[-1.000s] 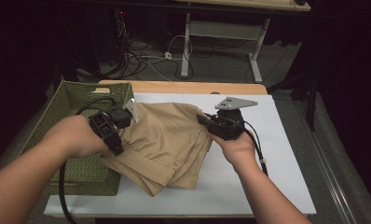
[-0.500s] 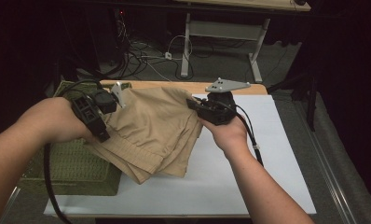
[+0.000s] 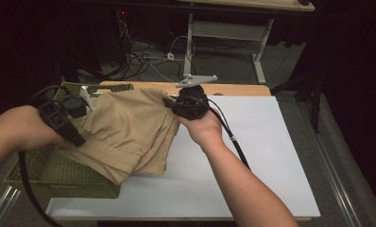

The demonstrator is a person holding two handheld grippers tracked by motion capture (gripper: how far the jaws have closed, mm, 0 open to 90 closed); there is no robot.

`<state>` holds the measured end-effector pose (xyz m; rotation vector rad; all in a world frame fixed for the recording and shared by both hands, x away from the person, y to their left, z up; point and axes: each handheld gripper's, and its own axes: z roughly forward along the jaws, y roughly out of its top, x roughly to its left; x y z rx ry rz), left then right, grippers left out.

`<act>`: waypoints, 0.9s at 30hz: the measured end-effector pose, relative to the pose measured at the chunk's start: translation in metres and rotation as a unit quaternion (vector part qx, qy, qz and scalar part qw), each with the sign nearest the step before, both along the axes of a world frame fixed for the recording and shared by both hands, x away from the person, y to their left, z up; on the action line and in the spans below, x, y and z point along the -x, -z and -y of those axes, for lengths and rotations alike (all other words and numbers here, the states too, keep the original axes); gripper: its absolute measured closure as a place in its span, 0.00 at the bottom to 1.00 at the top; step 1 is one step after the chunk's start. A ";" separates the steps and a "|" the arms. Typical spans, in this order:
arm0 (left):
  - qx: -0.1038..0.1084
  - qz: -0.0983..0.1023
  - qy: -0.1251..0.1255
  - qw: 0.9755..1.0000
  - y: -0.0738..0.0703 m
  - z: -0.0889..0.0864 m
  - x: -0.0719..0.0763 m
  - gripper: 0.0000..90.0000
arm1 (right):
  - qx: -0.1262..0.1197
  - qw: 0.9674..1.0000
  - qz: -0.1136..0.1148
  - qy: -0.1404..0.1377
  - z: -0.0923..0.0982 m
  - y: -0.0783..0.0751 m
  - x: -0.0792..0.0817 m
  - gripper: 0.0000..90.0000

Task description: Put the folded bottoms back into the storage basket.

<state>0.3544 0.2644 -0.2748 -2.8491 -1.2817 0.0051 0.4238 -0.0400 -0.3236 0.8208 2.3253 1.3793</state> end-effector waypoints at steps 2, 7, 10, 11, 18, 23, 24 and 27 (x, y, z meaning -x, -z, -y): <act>-0.001 0.001 -0.012 1.000 0.002 -0.011 0.002 0.84 | -0.002 1.000 -0.002 -0.005 -0.010 0.000 -0.001 0.93; 0.002 0.004 -0.033 0.999 0.012 -0.038 0.007 0.84 | -0.008 1.000 -0.011 -0.021 -0.035 0.006 -0.003 0.93; 0.004 0.004 -0.046 0.999 0.018 -0.054 0.011 0.84 | -0.007 0.999 -0.017 -0.029 -0.050 0.010 -0.006 0.93; 0.003 0.003 -0.048 0.999 0.019 -0.060 0.013 0.84 | -0.008 0.999 -0.019 -0.032 -0.055 0.012 -0.006 0.93; 0.003 0.017 -0.084 0.996 0.024 -0.097 0.024 0.84 | -0.005 0.998 -0.019 -0.054 -0.092 0.018 -0.006 0.93; 0.010 0.025 -0.107 0.994 0.040 -0.111 0.019 0.84 | -0.007 0.998 -0.033 -0.059 -0.109 0.025 -0.017 0.93; 0.013 0.027 -0.111 0.993 0.043 -0.112 0.016 0.84 | -0.003 0.998 -0.034 -0.058 -0.111 0.027 -0.019 0.93; 0.018 0.030 -0.118 0.992 0.055 -0.114 0.007 0.84 | 0.012 0.998 -0.035 -0.051 -0.120 0.034 -0.029 0.93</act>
